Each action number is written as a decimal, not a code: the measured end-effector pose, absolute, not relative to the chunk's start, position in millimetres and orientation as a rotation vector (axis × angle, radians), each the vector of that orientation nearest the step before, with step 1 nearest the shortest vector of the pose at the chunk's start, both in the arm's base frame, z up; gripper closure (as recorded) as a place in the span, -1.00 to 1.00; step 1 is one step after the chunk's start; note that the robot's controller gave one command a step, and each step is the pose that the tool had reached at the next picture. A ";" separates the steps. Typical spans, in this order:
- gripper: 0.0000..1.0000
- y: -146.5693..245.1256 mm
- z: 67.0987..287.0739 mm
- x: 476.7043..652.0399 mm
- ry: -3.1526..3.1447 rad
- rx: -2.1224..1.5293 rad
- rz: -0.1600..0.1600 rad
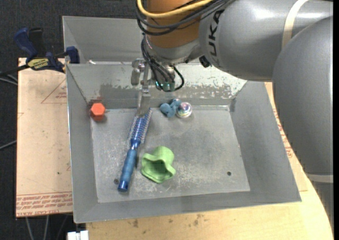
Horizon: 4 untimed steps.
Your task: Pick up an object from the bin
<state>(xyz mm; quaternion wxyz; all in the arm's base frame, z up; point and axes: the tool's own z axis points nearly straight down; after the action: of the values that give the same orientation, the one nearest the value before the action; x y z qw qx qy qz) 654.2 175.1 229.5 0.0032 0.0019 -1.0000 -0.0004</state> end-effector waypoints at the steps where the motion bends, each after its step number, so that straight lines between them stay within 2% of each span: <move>1: -1.00 125.7 126.2 605.4 -3.107 0.427 0.001; 2: -1.00 150.0 73.7 542.9 -3.133 0.399 -0.005; 3: -1.00 198.5 75.2 539.2 -3.144 0.343 -0.011; 4: 1.00 194.7 70.3 534.3 -3.124 0.336 -0.002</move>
Offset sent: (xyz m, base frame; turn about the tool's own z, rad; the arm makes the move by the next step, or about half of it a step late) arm -0.0474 -0.0480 -0.1000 -0.2721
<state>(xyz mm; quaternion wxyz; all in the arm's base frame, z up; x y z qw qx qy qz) 534.3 194.7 70.3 -0.0004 0.1070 -0.9943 -0.0007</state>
